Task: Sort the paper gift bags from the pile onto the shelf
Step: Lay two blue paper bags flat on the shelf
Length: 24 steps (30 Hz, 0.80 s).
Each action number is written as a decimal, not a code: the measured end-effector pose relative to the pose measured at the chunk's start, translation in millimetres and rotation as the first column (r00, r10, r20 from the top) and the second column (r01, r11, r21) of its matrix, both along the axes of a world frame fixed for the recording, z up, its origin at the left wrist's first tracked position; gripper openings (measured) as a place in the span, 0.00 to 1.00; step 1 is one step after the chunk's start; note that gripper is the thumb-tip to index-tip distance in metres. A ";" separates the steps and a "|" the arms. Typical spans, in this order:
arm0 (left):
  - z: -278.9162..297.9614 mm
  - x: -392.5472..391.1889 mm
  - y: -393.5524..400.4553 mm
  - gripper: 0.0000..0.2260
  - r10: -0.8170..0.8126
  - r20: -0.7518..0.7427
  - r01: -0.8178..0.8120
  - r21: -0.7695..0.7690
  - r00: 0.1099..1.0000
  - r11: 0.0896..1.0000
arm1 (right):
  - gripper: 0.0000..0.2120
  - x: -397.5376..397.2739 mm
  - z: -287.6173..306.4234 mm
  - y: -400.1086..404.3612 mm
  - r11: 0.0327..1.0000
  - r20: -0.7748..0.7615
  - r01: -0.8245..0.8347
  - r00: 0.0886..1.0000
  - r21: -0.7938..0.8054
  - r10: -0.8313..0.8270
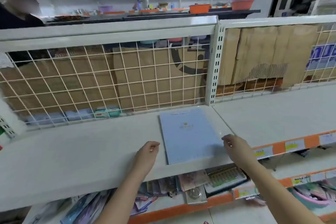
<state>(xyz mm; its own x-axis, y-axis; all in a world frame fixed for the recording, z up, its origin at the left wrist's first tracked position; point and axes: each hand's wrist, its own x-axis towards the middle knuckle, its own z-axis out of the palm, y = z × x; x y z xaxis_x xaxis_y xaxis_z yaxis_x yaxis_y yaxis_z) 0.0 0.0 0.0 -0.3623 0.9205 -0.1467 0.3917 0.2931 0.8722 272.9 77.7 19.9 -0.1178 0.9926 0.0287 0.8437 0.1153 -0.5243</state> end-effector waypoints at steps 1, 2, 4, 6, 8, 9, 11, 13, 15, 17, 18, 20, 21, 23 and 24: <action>1.1 4.2 12.3 0.12 0.028 0.029 -0.027 -0.043 0.999 0.999 | 0.16 -0.9 -3.0 8.2 0.999 0.019 0.021 1.000 -0.044 -0.020; 5.8 10.2 20.8 0.16 0.059 0.074 -0.052 -0.094 0.996 0.994 | 0.17 -0.9 -5.4 14.5 0.996 0.016 0.031 0.999 -0.083 -0.030; 12.8 18.1 41.8 0.21 0.153 0.220 -0.115 -0.177 0.963 0.977 | 0.17 -6.0 -6.4 25.6 0.982 0.001 0.029 1.000 -0.186 -0.029; 12.5 22.5 57.9 0.21 0.201 0.338 -0.129 -0.225 0.919 0.966 | 0.17 -12.7 -8.2 34.6 0.967 -0.079 0.016 0.996 -0.254 -0.037; 12.8 24.3 66.6 0.18 0.199 0.350 -0.113 -0.249 0.915 0.962 | 0.20 -15.8 -7.4 40.9 0.949 -0.167 0.002 0.984 -0.314 -0.058; 12.6 24.9 68.2 0.16 0.211 0.340 -0.125 -0.256 0.917 0.959 | 0.21 -15.4 -8.2 45.0 0.939 -0.197 0.005 0.977 -0.343 -0.077; 11.6 25.2 67.8 0.12 0.227 0.335 -0.147 -0.249 0.915 0.957 | 0.22 -12.2 -11.9 51.3 0.922 -0.271 0.003 0.956 -0.388 -0.117; 11.9 26.3 63.8 0.09 0.252 0.358 -0.173 -0.239 0.899 0.955 | 0.19 -11.8 -16.2 52.6 0.906 -0.381 -0.028 0.912 -0.423 -0.150; 12.0 27.0 57.4 0.07 0.288 0.340 -0.238 -0.182 0.895 0.954 | 0.17 -16.1 -20.7 48.6 0.896 -0.512 -0.050 0.834 -0.442 -0.206; 16.8 27.5 44.4 0.06 0.336 0.309 -0.322 -0.097 0.890 0.942 | 0.15 -27.0 -23.4 41.4 0.890 -0.646 -0.082 0.718 -0.449 -0.260; 19.8 27.3 34.5 0.06 0.347 0.329 -0.348 -0.056 0.878 0.936 | 0.13 -32.9 -23.3 36.4 0.881 -0.695 -0.111 0.663 -0.459 -0.279; 25.1 21.4 9.3 0.09 0.371 0.373 -0.409 0.023 0.850 0.912 | 0.08 -46.9 -19.8 22.4 0.878 -0.737 -0.170 0.627 -0.447 -0.253; 28.0 17.3 -5.6 0.10 0.385 0.397 -0.441 0.055 0.833 0.896 | 0.08 -55.2 -17.8 14.4 0.884 -0.746 -0.209 0.635 -0.418 -0.203; 30.2 5.2 -36.9 0.09 0.435 0.407 -0.506 0.079 0.803 0.859 | 0.09 -75.2 -12.4 -3.7 0.887 -0.762 -0.282 0.638 -0.365 -0.111; 30.2 -2.2 -53.6 0.08 0.469 0.415 -0.545 0.083 0.780 0.834 | 0.09 -86.4 -9.2 -13.7 0.883 -0.771 -0.322 0.633 -0.342 -0.068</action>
